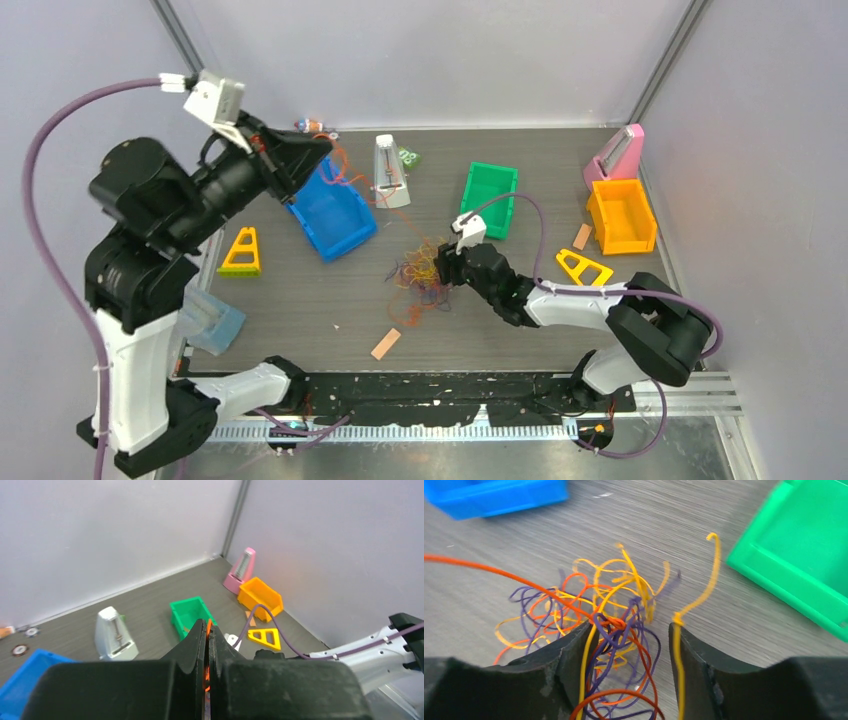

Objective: Untangle the cables

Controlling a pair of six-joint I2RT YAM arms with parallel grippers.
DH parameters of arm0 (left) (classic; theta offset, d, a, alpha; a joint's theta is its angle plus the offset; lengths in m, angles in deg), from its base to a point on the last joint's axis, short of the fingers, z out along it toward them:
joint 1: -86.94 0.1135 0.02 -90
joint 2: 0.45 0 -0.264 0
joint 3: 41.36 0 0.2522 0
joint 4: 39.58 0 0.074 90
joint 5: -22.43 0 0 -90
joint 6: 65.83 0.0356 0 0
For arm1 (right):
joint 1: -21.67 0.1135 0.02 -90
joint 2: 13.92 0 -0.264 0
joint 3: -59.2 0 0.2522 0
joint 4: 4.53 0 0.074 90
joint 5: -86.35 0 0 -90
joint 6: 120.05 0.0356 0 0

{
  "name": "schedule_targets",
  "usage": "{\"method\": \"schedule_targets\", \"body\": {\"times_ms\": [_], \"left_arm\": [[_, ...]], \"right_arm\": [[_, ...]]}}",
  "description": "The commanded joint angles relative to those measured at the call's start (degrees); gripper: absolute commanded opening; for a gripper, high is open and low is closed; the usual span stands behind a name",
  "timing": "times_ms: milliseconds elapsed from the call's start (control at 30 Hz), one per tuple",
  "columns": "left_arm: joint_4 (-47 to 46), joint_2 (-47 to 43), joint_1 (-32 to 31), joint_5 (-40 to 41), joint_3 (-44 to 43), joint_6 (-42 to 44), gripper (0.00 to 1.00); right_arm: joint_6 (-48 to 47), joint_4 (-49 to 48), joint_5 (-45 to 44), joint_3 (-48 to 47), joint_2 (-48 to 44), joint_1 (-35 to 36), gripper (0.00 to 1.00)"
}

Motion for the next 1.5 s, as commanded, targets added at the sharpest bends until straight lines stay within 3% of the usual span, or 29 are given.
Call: {"method": "schedule_targets", "body": {"times_ms": [0,133,533,733,967,1200,1267,1467], "left_arm": [[-1.45,-3.91,0.86,9.88,2.85,-0.52,0.00],[-3.30,-9.42,0.89,17.56,8.40,-0.71,0.00],[-0.60,-16.90,1.30,24.94,31.58,-1.01,0.00],[-2.58,-20.08,10.84,20.45,43.30,-7.76,0.00],[-0.08,-21.51,27.37,24.56,48.01,-11.40,0.00],[-2.74,-26.20,30.53,31.68,51.38,-15.71,0.00],[-4.15,-26.83,31.31,30.91,52.47,-15.76,0.00],[-9.13,-21.87,31.36,13.85,55.76,-12.78,0.00]], "right_arm": [[5.35,6.69,-12.57,-0.41,-2.82,-1.70,0.48],[9.34,10.36,-22.17,1.57,-6.41,-3.22,0.48],[6.93,11.35,-27.37,7.35,-17.27,-3.69,0.48],[9.03,14.73,-34.00,7.23,-18.08,-3.70,0.48],[14.82,19.01,-36.48,6.81,-16.47,-6.31,0.47],[20.25,23.19,-36.24,6.17,-15.89,-9.95,0.45],[20.35,23.04,-36.06,6.37,-16.22,-10.34,0.45],[16.01,20.01,-30.60,6.49,-17.18,-10.40,0.45]]}}
